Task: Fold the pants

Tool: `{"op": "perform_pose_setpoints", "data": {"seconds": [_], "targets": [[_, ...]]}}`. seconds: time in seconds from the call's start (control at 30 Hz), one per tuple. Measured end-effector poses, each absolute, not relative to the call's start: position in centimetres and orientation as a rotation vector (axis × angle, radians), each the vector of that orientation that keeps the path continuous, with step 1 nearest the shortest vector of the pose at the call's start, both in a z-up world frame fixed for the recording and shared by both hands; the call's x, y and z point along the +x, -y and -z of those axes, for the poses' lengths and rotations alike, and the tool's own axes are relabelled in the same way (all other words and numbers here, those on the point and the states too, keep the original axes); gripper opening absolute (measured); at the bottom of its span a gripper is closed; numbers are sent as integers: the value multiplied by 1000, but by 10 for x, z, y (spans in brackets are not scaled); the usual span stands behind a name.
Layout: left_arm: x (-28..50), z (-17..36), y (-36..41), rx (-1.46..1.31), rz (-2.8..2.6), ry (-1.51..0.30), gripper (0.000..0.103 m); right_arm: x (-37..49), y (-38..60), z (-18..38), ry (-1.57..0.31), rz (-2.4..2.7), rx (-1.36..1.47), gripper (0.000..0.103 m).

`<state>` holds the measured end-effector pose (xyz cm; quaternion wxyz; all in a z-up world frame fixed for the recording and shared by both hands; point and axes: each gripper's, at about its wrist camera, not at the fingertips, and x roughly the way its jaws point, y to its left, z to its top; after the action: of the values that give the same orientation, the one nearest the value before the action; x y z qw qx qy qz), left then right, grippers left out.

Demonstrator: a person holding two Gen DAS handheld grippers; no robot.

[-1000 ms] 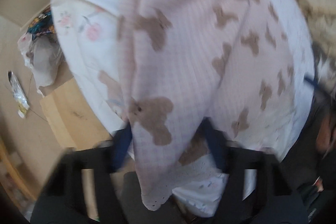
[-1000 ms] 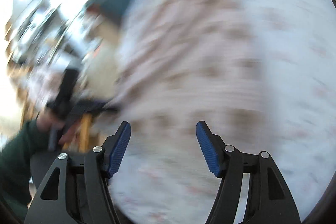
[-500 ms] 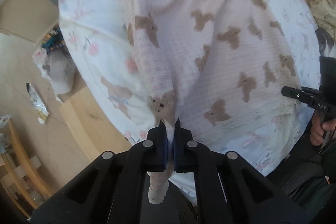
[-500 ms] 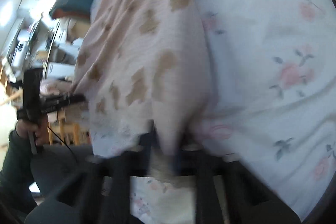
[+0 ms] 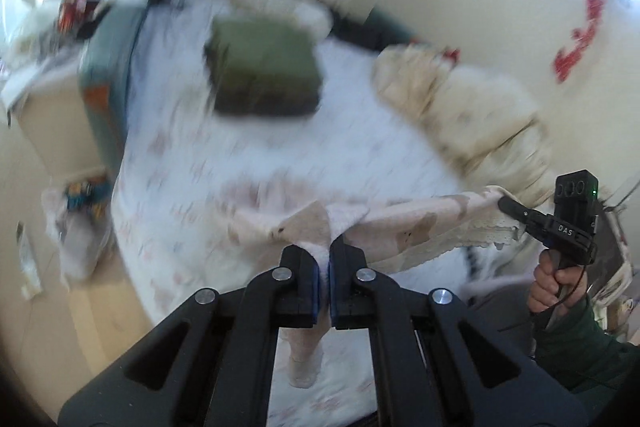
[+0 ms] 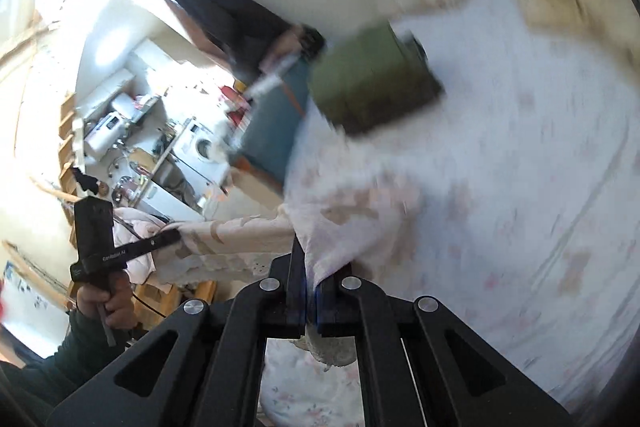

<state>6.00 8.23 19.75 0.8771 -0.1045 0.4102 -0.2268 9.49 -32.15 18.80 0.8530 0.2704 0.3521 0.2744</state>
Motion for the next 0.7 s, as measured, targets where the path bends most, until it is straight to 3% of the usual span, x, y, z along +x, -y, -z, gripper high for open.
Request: {"op": "perform_pose_setpoints", "data": {"seconds": [0.07, 0.23, 0.7], "targets": [[52, -231, -82, -240, 492, -765, 2, 88, 331, -239, -646, -577, 527, 2], [58, -281, -84, -267, 493, -645, 2, 91, 335, -304, -583, -568, 488, 2], [126, -281, -61, -110, 327, -590, 2, 172, 339, -320, -614, -484, 420, 2]]}}
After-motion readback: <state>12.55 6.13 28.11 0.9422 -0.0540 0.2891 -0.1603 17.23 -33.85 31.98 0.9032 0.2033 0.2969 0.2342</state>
